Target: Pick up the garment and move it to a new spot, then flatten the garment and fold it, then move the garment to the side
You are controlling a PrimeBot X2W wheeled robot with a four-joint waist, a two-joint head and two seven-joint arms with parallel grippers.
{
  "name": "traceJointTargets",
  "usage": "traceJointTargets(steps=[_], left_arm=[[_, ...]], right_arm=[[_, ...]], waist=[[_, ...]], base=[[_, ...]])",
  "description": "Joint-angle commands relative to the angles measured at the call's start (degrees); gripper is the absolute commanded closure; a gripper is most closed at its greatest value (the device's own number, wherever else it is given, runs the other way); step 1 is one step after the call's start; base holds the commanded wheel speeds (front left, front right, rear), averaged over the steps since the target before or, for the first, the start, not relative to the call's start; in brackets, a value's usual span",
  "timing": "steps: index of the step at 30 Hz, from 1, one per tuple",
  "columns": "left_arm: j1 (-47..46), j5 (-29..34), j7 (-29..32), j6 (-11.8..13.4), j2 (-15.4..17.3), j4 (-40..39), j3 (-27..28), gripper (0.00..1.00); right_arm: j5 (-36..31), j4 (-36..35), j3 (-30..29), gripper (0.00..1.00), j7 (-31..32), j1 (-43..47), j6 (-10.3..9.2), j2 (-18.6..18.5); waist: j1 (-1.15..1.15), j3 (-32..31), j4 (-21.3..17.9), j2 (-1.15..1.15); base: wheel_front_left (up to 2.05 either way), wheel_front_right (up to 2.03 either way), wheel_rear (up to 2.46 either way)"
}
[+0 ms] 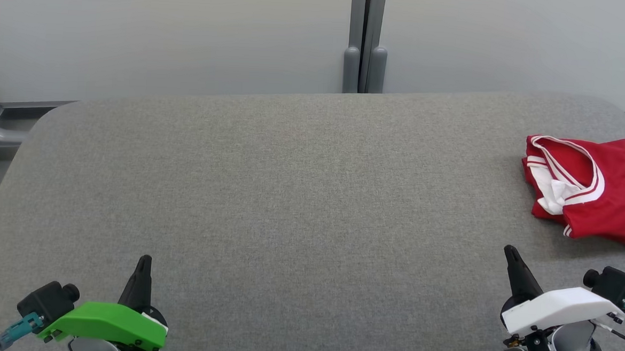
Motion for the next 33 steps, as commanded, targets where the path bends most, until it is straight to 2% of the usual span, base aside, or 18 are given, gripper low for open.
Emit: traceJointTargets(steps=[1, 33], left_arm=[[-1.85, -1.09, 0.29, -0.52, -0.07, -0.35, 1.0, 1.0], [-3.31, -13.3, 4.12, -7.33, -6.27, 1.75, 8.36, 1.0]], right_arm=[[1.51, -0.95, -0.44, 1.0, 0.23, -0.96, 0.01, -0.24], [22.72, -0.86, -4.92, 1.0, 3.68, -0.92, 0.01, -0.34]], waist=[[0.0, 0.03, -0.01, 0.0], [0.0, 1.17, -0.31, 0.0]], base=[[0.0, 0.0, 0.0], [0.0, 0.0, 0.0]])
